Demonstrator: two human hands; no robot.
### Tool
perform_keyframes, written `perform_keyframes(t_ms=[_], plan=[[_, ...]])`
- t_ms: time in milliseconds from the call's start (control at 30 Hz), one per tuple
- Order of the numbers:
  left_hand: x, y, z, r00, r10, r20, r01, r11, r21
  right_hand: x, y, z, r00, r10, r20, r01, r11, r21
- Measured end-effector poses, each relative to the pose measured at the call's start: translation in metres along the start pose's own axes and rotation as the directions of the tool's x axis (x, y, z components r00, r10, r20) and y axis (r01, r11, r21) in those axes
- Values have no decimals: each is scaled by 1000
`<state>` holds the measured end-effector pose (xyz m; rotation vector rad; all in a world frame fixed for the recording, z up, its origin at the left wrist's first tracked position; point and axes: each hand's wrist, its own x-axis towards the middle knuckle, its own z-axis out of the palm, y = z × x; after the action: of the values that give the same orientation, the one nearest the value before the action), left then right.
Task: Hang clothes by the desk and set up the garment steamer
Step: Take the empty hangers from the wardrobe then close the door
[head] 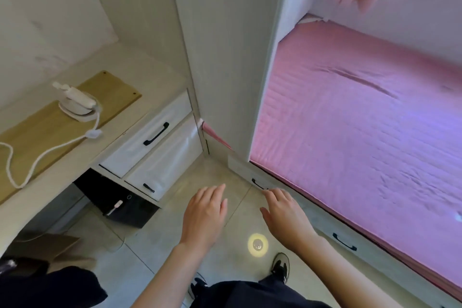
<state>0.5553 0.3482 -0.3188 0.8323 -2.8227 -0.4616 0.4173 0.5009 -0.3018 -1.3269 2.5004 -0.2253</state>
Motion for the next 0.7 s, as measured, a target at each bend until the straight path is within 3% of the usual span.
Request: perform_keyframes(t_ms=[367,700], plan=[[87,168,67,1000,17,-12,-17,998,-63,5,178,-43,991,0,-136,-10,998,-67],[185,203,69,995,32,-96,-25,997,66,94,232,-89,977,-82,-199,62,993,-105]])
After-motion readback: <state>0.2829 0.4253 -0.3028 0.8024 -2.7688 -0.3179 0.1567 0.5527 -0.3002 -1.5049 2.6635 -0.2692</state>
